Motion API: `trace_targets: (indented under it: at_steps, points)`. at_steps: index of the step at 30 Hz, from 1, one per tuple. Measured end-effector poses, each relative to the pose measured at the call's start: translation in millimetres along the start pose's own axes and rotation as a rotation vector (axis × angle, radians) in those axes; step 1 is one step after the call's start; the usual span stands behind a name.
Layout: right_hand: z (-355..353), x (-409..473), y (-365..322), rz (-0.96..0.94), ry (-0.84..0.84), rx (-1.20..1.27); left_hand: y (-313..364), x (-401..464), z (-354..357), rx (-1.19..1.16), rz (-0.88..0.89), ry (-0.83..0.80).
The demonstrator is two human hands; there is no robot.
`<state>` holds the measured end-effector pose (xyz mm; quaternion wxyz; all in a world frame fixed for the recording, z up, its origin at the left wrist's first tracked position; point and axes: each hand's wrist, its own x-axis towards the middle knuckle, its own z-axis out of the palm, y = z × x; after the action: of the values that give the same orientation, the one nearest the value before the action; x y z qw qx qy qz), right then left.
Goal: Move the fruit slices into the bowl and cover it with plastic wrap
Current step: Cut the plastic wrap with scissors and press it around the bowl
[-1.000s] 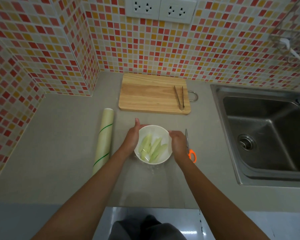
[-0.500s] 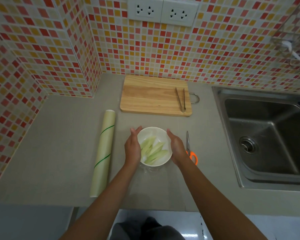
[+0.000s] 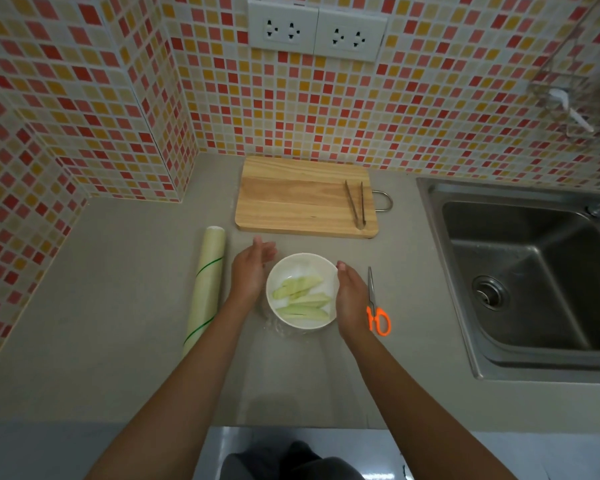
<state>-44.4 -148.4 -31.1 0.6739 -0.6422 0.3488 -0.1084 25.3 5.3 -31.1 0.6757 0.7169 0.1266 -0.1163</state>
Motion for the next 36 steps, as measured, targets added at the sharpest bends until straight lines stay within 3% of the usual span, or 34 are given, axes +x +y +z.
trace_targets:
  at_steps: [4,11,22,25,29,33,36]
  points:
    - [2,2,5,-0.004,-0.025,-0.028,-26,-6,-19,0.206,-0.198,-0.022]
    - [7,-2,9,-0.049,-0.019,0.004,-28,-20,-20,-0.051,-0.382,-0.082]
    - [0,-4,11,-0.086,-0.005,-0.056,-9,-21,-17,-0.133,-0.564,-0.206]
    - [-4,-3,11,-0.117,-0.016,-0.069,-7,-24,-12,-0.059,-0.51,-0.212]
    - [-7,-3,13,-0.137,-0.019,-0.074,-11,-24,-7,0.191,-0.258,-0.068]
    - [-6,-3,13,-0.136,-0.014,-0.063,-20,-20,-7,-0.012,-0.173,0.072]
    - [-4,-3,14,-0.136,-0.015,-0.076,-26,-20,-6,-0.008,-0.119,0.168]
